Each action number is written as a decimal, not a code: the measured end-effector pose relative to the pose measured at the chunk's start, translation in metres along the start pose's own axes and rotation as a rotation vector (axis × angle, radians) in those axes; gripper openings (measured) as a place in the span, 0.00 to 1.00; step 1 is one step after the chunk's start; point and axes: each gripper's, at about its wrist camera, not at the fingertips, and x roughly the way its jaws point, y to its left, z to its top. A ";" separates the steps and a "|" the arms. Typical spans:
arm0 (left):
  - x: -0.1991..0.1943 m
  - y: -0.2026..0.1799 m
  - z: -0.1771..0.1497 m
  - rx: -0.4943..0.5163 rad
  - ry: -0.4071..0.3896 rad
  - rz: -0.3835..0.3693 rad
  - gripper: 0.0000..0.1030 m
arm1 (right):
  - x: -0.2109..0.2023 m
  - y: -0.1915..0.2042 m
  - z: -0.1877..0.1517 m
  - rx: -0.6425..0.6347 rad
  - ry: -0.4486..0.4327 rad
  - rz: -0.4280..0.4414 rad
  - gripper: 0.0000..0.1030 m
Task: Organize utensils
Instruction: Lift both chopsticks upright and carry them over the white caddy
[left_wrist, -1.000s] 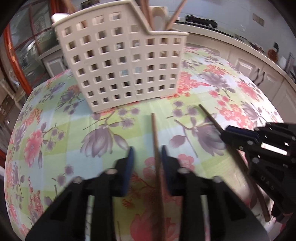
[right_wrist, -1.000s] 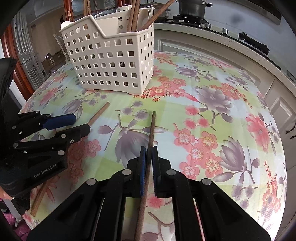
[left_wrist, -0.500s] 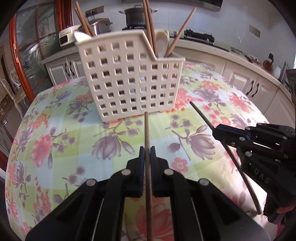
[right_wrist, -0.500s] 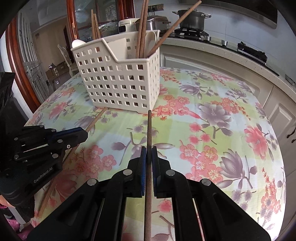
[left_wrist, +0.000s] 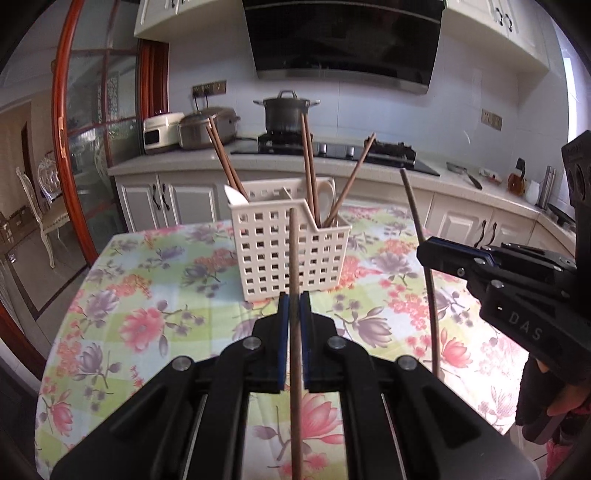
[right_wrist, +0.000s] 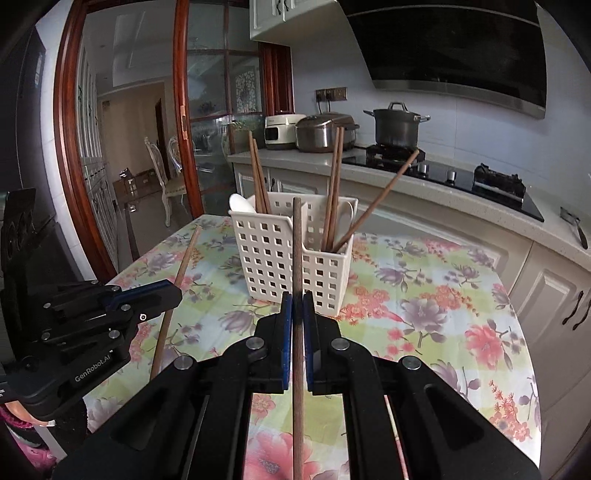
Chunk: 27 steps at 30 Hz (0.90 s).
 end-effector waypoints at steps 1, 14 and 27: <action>-0.005 -0.001 0.000 -0.003 -0.013 0.006 0.06 | -0.004 0.003 0.001 -0.004 -0.007 0.003 0.06; -0.041 -0.002 0.000 -0.011 -0.137 0.036 0.06 | -0.031 0.022 0.000 -0.025 -0.054 0.018 0.06; -0.055 -0.010 0.002 0.015 -0.199 0.051 0.06 | -0.039 0.025 0.002 -0.024 -0.075 0.031 0.06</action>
